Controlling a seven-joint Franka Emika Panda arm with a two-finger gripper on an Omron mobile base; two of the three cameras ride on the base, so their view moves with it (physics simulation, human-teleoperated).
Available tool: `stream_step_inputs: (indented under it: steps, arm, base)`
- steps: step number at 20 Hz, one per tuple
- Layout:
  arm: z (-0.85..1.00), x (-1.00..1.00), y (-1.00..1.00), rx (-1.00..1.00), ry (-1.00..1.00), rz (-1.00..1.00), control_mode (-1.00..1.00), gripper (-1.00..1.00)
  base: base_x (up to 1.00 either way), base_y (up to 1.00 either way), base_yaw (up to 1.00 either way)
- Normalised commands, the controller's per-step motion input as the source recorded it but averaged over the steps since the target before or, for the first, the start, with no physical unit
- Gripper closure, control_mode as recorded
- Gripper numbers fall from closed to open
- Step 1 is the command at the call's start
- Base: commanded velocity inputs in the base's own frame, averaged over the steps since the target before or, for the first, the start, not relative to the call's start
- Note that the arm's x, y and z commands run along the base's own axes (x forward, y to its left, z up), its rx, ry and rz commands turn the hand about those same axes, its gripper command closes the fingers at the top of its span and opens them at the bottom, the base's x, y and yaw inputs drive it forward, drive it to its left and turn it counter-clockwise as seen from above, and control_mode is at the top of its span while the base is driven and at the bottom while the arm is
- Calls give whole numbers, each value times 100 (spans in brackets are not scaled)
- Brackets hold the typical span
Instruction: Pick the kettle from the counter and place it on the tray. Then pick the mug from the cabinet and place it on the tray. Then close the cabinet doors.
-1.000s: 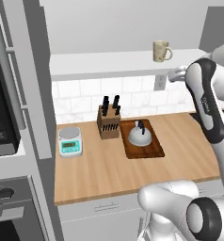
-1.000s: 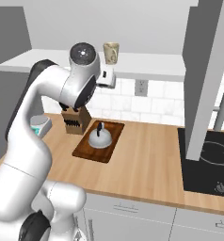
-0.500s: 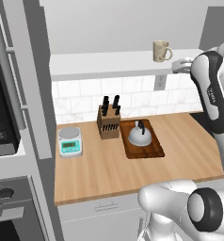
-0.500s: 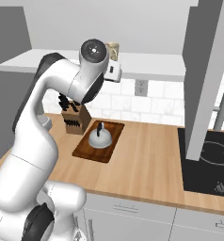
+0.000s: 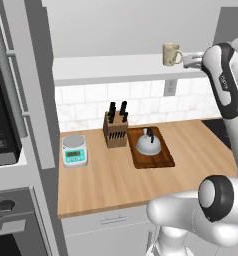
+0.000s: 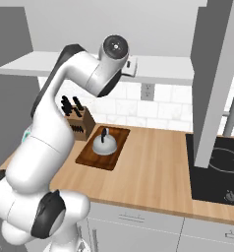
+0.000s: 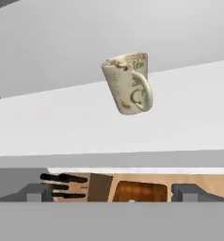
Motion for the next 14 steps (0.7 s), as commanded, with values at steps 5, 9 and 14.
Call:
stream_step_inputs:
  steps: [5,9,14]
  arm:
    - [0,35,-33,0,-9,8,-100,-100]
    - [0,33,-5,0,-4,6,-100,-100]
    - [0,25,0,0,0,7,-100,-100]
  base:
    - [0,0,0]
    - [0,0,0]
    - [0,0,0]
